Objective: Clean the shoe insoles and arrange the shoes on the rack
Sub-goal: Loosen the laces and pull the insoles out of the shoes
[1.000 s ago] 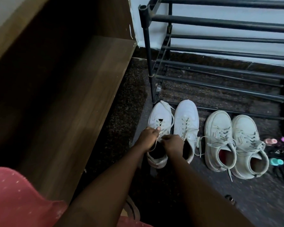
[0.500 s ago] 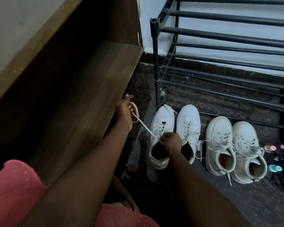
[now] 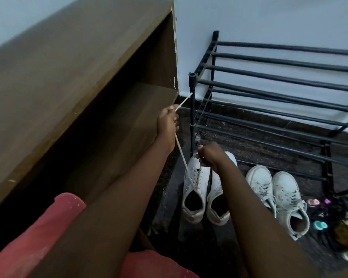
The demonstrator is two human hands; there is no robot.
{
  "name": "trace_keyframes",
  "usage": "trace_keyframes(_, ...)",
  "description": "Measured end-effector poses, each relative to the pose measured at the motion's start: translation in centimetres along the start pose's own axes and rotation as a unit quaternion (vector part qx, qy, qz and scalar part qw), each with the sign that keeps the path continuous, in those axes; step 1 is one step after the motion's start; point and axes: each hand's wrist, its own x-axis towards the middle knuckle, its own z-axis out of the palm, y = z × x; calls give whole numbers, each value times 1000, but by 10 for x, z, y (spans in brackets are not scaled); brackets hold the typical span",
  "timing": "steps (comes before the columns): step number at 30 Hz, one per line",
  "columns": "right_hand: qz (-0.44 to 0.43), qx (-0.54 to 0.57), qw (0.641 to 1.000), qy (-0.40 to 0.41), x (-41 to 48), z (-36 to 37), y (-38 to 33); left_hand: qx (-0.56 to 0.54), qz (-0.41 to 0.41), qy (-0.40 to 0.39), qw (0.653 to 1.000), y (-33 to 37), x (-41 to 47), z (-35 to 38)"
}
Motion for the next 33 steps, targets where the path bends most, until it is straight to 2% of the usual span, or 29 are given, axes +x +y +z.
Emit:
trace_keyframes(5,-103,6,995,15,-24,-19,-51,81,72,-72,991,31,-12,19)
trace_keyframes(9,-176,20,983,43,-25,-24,-66,129,93,-140,977,21,-15,31)
trace_keyframes(12,-164,-40,982,81,-7,-20,-46,168,79,-165,969,-13,-8,34)
trace_keyframes(17,-114,-178,972,104,28,-5,31,258,26,-198,945,-79,1,25)
trace_keyframes(18,-82,-190,972,113,33,-2,50,299,22,-211,930,-94,3,21)
trace_keyframes(20,-19,-204,970,128,42,3,87,416,43,-232,878,-125,7,6)
trace_keyframes(22,37,-212,969,121,45,11,118,487,60,-252,834,-154,5,-13)
trace_keyframes(25,44,-209,973,86,42,26,143,533,53,-307,787,-181,-4,-34)
trace_keyframes(28,34,-201,975,93,41,38,153,582,92,-357,725,-196,-9,-44)
trace_keyframes(30,24,-199,974,103,43,43,159,613,113,-356,697,-203,-9,-47)
trace_keyframes(33,17,-202,972,121,44,46,162,627,116,-337,693,-206,-7,-50)
